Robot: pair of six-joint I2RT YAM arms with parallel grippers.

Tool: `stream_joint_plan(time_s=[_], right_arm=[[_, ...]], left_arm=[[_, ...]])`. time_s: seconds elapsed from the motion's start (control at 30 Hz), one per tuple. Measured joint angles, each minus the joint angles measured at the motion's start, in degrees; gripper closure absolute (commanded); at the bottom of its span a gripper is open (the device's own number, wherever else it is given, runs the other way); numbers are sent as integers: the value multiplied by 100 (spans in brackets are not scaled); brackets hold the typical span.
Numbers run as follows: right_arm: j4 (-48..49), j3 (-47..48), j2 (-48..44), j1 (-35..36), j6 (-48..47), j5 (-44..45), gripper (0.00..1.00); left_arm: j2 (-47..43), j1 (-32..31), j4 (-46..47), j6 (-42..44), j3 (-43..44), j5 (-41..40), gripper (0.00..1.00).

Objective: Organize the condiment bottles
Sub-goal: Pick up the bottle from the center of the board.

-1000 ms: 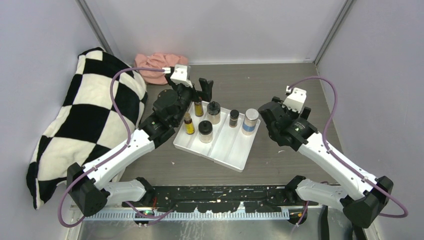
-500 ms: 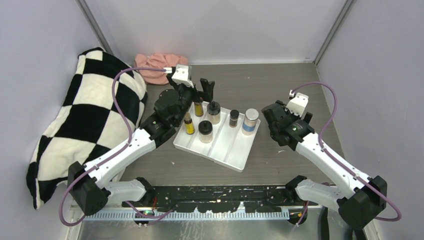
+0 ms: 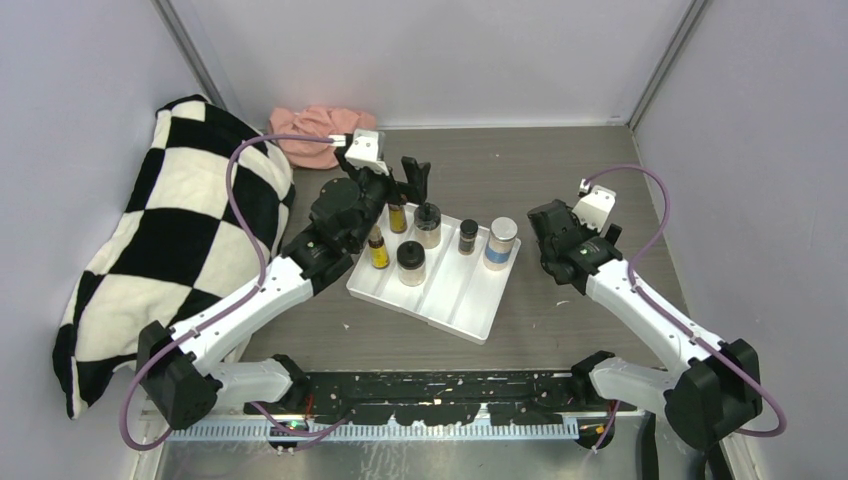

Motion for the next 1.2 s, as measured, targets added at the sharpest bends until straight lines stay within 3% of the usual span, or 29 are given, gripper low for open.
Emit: stream_joint_plan(time_s=[0.57,0.7,0.87,1.2], right_arm=[[455,-90,105,-271,-166,-315,33],[487,-94,105,-304,-186,-334,55],[503,-94,105,-330,-195,-358,97],[374,-94,-31,-334,-195,-487,99]], left_arm=[[74,0,59,2,-24,0,0],[74,0,59,2,-24,0,0],[74,0,63,2,-31,0,0],[74,0,76,2,-66,-2,0]])
